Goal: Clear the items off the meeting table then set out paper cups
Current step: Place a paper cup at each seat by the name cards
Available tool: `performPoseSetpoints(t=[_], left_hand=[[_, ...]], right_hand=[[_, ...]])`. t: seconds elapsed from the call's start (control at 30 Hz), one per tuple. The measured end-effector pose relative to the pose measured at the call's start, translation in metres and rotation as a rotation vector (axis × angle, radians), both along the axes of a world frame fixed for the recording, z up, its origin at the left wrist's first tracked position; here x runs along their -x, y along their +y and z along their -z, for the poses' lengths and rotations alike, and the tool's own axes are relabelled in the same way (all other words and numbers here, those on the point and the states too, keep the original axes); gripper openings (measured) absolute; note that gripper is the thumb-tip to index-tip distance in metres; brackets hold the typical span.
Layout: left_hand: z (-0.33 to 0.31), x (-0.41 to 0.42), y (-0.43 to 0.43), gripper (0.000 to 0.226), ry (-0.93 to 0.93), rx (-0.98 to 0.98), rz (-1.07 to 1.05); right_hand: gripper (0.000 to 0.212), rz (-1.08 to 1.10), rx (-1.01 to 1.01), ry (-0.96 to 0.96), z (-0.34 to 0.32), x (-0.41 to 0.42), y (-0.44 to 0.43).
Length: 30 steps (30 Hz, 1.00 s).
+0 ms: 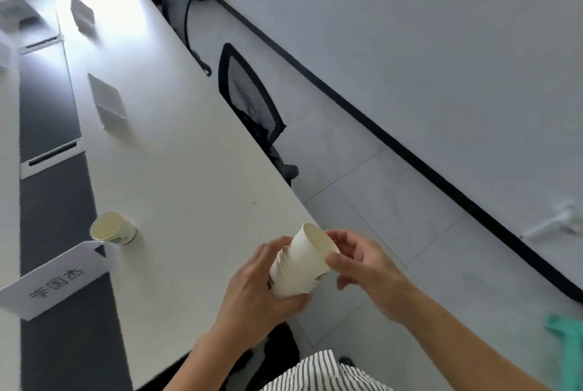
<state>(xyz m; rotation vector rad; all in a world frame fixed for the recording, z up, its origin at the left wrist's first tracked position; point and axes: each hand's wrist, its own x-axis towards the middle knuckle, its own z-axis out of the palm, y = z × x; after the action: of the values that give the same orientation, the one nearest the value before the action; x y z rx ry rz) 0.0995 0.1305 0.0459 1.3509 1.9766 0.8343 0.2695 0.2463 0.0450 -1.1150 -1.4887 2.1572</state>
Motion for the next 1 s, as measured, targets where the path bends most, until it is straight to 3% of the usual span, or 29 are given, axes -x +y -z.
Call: performPoseSetpoints(t=[0.13,0.27,0.4,0.67,0.83,1.0], left_hand=[[0.002,-0.047,0.04,0.075,-0.02,0.041,0.16],[0.008,-0.075,0.086,0.075,0.001,0.078,0.258],[0.011,-0.099,0.151,0.079,-0.02,0.068,0.319],[-0.01,-0.16,0.293,0.083,-0.081,-0.013,0.457],[-0.009,-0.193,0.374,0.083,-0.11,0.018,0.48],[0.005,-0.225,0.464,0.079,-0.138,0.033,0.351]], right_hand=[[0.07,0.308,-0.077,-0.018,0.003,-0.057,-0.003],[0.065,0.674,-0.074,0.102,-0.001,-0.114,0.025],[0.064,0.88,-0.189,0.019,-0.001,-0.176,0.061],[0.056,1.113,-0.406,-0.277,-0.001,-0.258,0.134],[0.056,1.174,-0.423,-0.327,0.012,-0.292,0.194],[0.057,1.098,-0.429,-0.324,0.028,-0.332,0.299]])
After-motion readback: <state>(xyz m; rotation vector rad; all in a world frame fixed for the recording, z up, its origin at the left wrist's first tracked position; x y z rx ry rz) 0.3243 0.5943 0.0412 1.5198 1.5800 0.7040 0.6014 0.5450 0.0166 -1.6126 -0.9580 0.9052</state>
